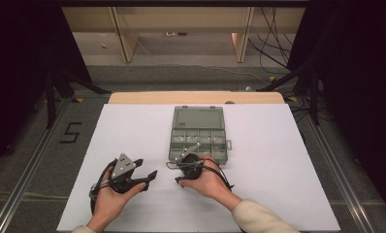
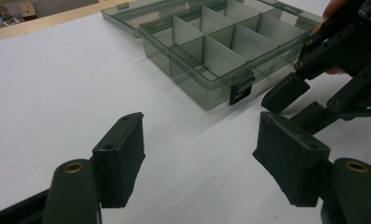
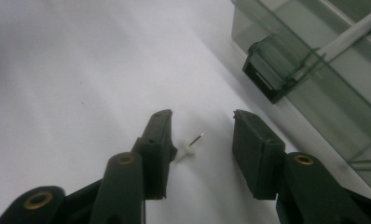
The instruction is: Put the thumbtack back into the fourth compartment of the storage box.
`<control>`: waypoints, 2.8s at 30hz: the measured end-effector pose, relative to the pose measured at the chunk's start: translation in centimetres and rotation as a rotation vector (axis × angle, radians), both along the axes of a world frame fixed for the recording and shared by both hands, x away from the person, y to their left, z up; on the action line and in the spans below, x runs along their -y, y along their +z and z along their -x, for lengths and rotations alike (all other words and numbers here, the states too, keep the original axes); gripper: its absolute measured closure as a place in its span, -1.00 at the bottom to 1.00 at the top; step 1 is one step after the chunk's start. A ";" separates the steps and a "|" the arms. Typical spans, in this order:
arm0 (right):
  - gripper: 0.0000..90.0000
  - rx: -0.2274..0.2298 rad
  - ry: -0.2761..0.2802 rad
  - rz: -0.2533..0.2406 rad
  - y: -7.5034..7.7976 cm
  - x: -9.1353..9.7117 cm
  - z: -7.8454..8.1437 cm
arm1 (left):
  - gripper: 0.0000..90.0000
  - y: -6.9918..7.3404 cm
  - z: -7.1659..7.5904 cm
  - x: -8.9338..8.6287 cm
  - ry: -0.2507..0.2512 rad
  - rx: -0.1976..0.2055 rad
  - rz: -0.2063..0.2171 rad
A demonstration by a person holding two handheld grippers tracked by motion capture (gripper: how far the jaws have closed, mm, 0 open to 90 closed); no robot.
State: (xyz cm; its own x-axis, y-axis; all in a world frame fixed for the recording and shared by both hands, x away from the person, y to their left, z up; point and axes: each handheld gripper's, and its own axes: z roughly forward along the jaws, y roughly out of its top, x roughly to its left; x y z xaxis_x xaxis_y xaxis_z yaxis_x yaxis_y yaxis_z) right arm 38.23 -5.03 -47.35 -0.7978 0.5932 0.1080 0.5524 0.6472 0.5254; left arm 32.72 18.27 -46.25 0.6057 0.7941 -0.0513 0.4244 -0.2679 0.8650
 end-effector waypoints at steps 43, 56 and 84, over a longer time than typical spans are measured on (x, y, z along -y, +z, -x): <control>0.86 0.050 0.069 0.047 0.0 -0.1 0.5 | -0.29 0.0 0.1 -0.1 0.004 -0.009 0.005; 0.86 0.062 0.056 0.029 0.7 0.1 0.3 | -0.29 0.1 0.0 -0.1 0.002 -0.001 -0.005; 0.86 0.081 0.015 -0.012 2.1 1.1 -0.3 | -0.29 0.1 0.0 -0.2 -0.005 0.005 -0.010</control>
